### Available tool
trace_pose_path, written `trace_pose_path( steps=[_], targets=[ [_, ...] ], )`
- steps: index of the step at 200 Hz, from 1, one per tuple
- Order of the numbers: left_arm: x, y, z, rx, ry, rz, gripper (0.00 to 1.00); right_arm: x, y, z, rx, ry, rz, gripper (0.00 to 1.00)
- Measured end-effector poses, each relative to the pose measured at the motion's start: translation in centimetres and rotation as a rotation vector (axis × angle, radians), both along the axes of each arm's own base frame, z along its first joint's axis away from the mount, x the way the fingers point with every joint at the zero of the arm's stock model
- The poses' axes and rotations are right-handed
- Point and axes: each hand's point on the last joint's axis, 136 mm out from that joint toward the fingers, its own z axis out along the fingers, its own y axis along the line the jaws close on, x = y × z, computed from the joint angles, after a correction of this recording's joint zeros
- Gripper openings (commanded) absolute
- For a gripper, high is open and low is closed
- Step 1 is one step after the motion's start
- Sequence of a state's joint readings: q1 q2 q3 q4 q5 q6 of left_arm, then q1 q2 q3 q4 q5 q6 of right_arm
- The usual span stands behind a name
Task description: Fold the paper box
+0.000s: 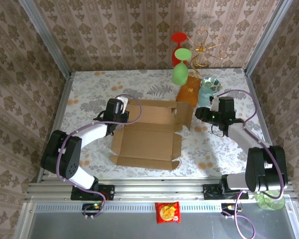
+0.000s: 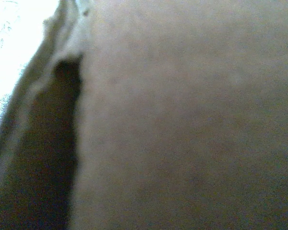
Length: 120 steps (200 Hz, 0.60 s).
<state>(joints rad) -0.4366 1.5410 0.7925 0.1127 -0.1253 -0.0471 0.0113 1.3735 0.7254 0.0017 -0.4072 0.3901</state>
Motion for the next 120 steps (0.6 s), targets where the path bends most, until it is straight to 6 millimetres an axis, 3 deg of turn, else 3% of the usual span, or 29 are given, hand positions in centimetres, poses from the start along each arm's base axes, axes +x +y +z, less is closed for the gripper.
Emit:
trace_pose_path(
  steps=[47,72,120],
  targets=[
    [0.3,0.0,0.0,-0.007,0.003,-0.001,0.0,1.7,1.9,-2.9,0.022,0.075,0.083,0.46],
    [0.5,0.0,0.0,-0.01,0.005,0.003,0.0,2.1,3.7,-3.0,0.044,0.063,0.145,0.46],
    [1.1,0.4,0.1,-0.016,0.014,0.015,0.0,3.0,4.3,-1.9,0.068,-0.001,0.165,0.45]
  ],
)
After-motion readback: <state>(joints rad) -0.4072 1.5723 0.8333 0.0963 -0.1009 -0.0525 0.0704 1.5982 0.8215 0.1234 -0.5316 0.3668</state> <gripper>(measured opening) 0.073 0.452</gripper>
